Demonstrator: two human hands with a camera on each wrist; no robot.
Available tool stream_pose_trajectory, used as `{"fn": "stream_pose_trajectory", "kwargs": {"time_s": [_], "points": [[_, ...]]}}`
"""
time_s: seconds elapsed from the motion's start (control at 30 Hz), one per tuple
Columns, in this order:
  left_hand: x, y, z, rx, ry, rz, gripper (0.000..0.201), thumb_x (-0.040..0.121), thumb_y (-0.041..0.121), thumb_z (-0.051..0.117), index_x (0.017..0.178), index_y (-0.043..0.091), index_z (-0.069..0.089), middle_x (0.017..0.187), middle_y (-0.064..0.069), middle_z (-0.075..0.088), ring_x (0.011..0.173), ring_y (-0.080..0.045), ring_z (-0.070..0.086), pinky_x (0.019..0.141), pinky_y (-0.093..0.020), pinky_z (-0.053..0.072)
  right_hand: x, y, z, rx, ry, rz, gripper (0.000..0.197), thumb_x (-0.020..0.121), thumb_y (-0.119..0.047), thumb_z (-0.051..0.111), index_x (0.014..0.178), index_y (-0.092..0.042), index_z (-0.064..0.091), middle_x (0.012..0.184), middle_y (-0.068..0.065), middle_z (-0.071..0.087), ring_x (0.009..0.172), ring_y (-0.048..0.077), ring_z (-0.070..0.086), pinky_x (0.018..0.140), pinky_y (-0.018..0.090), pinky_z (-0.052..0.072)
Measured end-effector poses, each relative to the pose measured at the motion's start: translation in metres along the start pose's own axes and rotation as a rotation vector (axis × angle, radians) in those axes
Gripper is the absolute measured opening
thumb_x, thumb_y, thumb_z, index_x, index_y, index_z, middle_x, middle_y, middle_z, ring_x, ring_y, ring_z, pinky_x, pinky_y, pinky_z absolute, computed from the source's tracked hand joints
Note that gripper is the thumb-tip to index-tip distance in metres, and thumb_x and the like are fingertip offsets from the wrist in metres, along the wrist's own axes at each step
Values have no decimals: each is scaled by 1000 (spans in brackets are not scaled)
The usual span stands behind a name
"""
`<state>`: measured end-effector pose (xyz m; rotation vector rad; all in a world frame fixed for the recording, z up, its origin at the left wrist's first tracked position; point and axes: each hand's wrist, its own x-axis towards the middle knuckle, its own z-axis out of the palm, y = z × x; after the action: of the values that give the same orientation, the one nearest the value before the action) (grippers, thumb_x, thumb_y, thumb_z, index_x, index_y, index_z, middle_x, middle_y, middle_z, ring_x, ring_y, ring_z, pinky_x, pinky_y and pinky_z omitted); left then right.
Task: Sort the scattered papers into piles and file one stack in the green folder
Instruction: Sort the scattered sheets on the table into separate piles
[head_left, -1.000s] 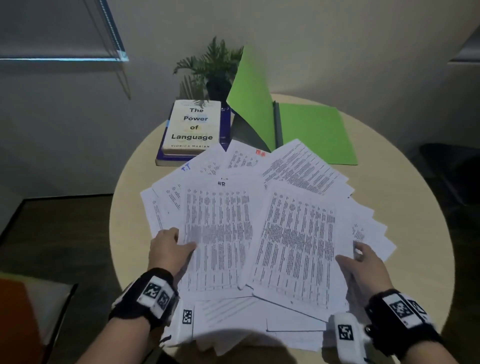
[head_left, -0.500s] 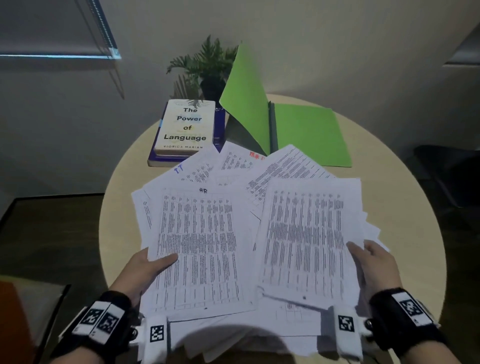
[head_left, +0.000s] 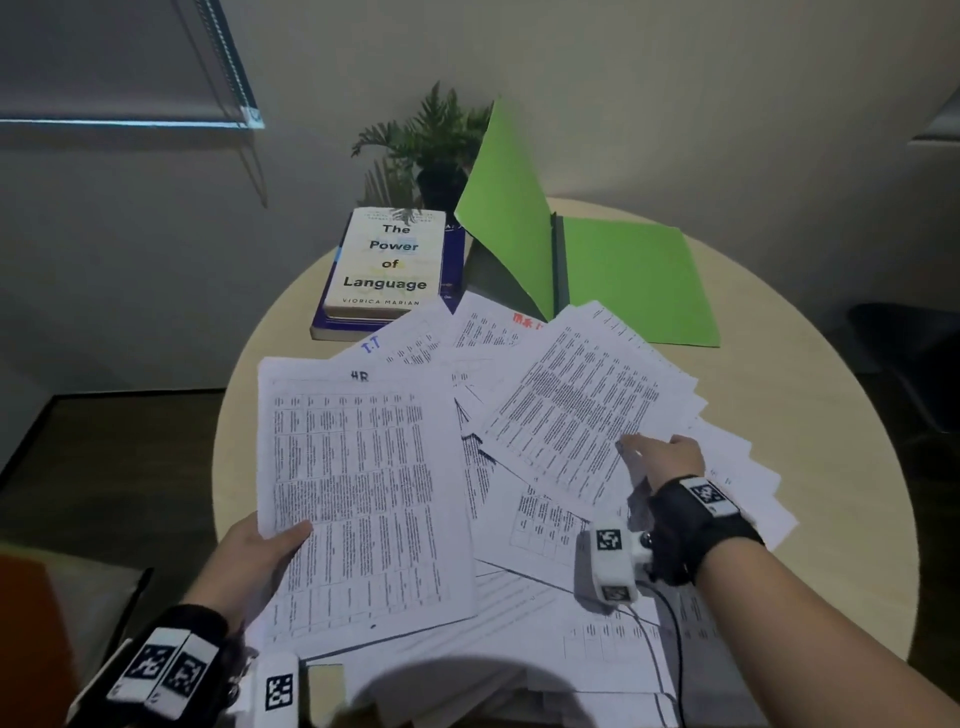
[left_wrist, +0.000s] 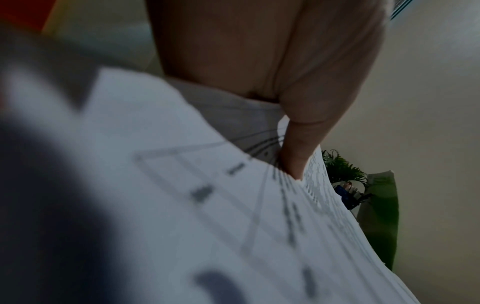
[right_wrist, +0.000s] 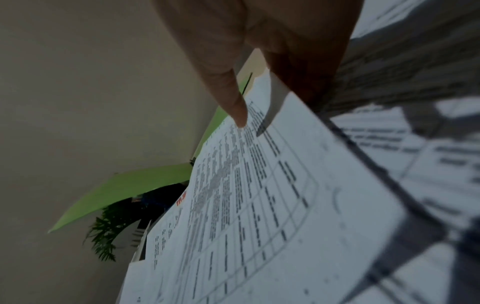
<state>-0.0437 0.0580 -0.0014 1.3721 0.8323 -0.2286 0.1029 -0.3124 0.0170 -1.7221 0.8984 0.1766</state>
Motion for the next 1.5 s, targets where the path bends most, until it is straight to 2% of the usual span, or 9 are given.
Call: {"fn": "stream_pose_trajectory", "kwargs": {"time_s": [0.23,0.33,0.5,0.7,0.87,0.97,1.13,1.27,1.5], "points": [[-2,5,0,6,13,19,36,93,2,50,130,-1,51,122,-22,63,109,-38,61,104,-54,40,-5,-8,-4,125,-69,25,60,94,-20,56,143,5,32,147,20,39,131,35,43,101,32,38],[-4,13,-2,8,24,33,38,94,3,50,131,0,51,124,-21,62,112,-38,60,104,-54,39,-10,-3,-27,58,-18,-57,48,93,-17,56,133,6,44,119,21,56,105,37,57,78,32,40],[-14,27,-2,44,10,78,34,95,6,50,128,3,54,120,-19,64,107,-36,62,98,-50,44,-14,15,-63,-37,-6,-47,16,91,-19,60,81,-7,55,49,1,58,43,17,55,37,22,35],[-20,30,10,121,-19,129,31,95,10,51,124,3,57,110,-13,68,94,-24,66,76,-31,49,-29,46,-68,-253,-25,-110,23,85,-10,65,100,5,58,78,14,60,60,24,51,53,29,37],[-18,27,16,164,-31,135,30,94,11,52,122,2,58,102,-8,70,89,-22,67,70,-29,50,-37,47,-49,-74,-52,-78,72,82,2,66,142,-6,27,92,10,54,68,23,55,46,25,40],[-16,25,13,179,-33,136,33,95,11,52,126,1,57,110,-13,69,92,-24,67,73,-30,50,-32,49,-44,-123,-80,-65,48,80,6,66,124,3,48,101,12,57,87,33,61,53,23,45],[-14,24,2,152,-12,133,35,94,11,52,128,2,55,116,-17,67,101,-31,65,89,-41,49,-46,42,-59,-24,-123,-80,13,90,-1,56,103,2,54,77,9,58,62,17,51,39,17,43],[-13,21,-8,131,-1,110,34,93,11,55,126,5,57,113,-16,69,98,-31,67,93,-45,49,-41,38,-78,172,-202,-73,31,87,2,58,116,12,55,82,13,72,70,27,68,62,27,57],[-21,22,12,147,-59,122,17,94,23,54,106,16,64,97,-8,75,84,-25,73,70,-34,54,-60,29,-75,282,-453,-113,48,75,-6,73,119,7,58,100,17,74,77,21,74,63,27,60]]}}
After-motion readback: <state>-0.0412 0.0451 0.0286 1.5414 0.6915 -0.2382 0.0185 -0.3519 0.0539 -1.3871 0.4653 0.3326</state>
